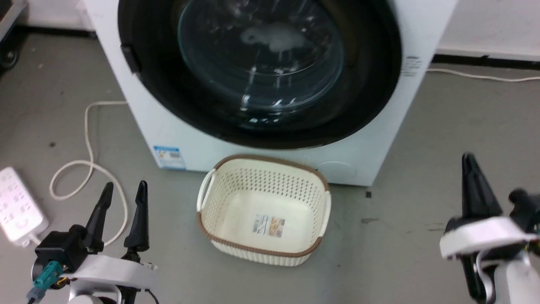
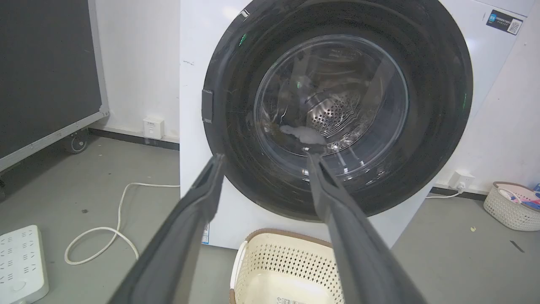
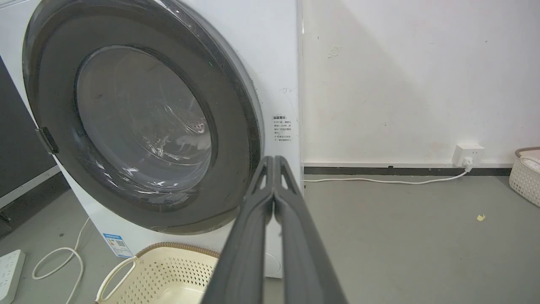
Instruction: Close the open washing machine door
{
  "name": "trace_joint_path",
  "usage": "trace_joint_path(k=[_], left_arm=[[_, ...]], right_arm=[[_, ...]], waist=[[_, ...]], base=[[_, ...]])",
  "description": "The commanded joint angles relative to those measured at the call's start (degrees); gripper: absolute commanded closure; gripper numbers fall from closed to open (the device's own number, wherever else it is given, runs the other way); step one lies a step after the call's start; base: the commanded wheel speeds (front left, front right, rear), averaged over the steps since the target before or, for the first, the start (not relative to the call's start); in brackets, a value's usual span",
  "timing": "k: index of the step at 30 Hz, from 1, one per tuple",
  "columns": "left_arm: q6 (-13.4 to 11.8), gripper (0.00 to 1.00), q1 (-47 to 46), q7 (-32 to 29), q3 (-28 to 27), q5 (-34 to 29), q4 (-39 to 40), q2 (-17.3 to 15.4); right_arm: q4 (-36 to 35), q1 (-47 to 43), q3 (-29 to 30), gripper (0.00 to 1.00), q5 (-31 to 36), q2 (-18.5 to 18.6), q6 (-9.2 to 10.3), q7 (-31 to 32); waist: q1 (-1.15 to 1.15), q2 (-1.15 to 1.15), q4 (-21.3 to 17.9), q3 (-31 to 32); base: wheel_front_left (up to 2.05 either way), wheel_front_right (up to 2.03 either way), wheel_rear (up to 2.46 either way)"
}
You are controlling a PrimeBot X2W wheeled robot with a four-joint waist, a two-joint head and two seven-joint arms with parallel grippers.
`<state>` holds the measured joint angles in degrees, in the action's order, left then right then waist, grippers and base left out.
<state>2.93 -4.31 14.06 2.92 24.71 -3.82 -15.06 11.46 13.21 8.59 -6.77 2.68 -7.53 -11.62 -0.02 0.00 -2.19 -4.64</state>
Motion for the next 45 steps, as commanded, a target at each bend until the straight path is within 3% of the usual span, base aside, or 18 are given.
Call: trace_joint_path(k=[1,9,15,16,17,45], left_arm=[[-0.43,0.0,0.95,-0.18,0.07,-0.37,0.4,0.12],[-1.31,0.0,2.64,-2.11,0.82,-0.63,0.78,-0.33],[-2.23,0.0,2.98,-3.61,1.74,-1.6,0.88,-0.67],[-2.53,0.0,3.09,-3.87,1.88,-1.68,0.98,-0.66],[-2.65,0.0,3.17,-3.98,1.96,-1.72,1.01,-0.65],[-3.68,0.0,2.24,-4.64,2.79,-1.01,0.1,-1.29]], right_arm=[[-0.9,-2.1,-0.24,1.0,-0.69,0.2,0.04,0.31],[-6.08,-12.79,-1.99,1.0,-2.44,0.2,0.04,1.19],[-8.62,-16.09,-3.77,1.0,-1.62,0.2,0.04,2.67],[-9.33,-16.72,-3.93,0.71,-1.62,0.2,0.04,3.14],[-9.63,-17.0,-3.96,0.0,-1.59,0.2,0.04,3.35],[-10.53,-17.55,-4.6,0.0,-2.16,0.2,0.04,3.64]], waist=[[0.02,0.0,-1.7,1.83],[0.02,0.0,-2.49,3.77],[0.02,0.0,-2.62,4.09],[0.02,0.0,-2.55,4.14],[0.02,0.0,-2.48,4.17],[0.02,0.0,-1.4,3.77]], base=[[0.0,0.0,0.0],[0.0,0.0,0.0],[0.0,0.0,0.0],[0.0,0.0,0.0],[0.0,0.0,0.0],[0.0,0.0,0.0]])
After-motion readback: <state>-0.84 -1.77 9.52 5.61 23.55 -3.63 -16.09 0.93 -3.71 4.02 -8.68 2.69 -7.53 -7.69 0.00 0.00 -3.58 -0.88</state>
